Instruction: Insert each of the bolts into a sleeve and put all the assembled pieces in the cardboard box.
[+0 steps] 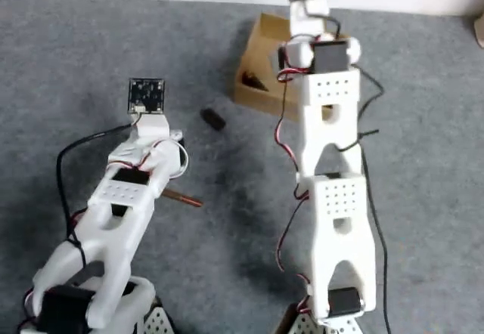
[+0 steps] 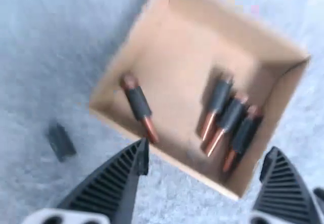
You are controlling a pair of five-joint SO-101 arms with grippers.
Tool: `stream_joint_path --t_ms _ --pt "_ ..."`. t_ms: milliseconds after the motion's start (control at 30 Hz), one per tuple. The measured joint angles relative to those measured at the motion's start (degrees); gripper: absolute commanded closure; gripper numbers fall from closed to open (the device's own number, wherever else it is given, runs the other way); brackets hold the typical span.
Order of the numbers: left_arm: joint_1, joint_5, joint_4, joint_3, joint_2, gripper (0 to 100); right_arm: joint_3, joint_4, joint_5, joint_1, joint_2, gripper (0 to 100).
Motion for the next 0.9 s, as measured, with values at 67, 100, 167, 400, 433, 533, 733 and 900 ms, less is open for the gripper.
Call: stream_joint_path --t_ms 67,100,167,400,433,533,733,900 --pt "-0.35 0.0 0.0 -0.09 0.0 99 -0.18 0.0 -0.18 -0.18 -4.13 68.3" --pt "-0.7 0.0 0.0 -0.09 0.0 99 -0.26 0.0 -0.18 -0.7 -5.8 68.3" --pt "-1.76 0.0 0.0 -0.09 0.0 99 -0.26 0.0 -0.18 -2.46 -8.53 68.3" --pt "-6.59 0.18 0.0 -1.67 0.0 99 -0.35 0.18 -0.18 -13.71 -13.45 68.3" --pt "-7.82 0.18 0.0 -2.29 0.0 99 -0.35 0.18 -0.18 -15.47 -13.63 68.3" --pt "-11.43 2.29 0.0 -3.34 0.0 99 -0.35 0.18 -0.18 -20.4 -13.54 68.3" --pt "-18.73 6.77 0.0 -4.84 0.0 99 4.48 0.18 -0.18 -24.44 -7.03 68.3" --pt "-18.99 7.21 0.0 -4.92 0.0 99 8.62 0.18 -0.18 -24.53 5.45 68.3"
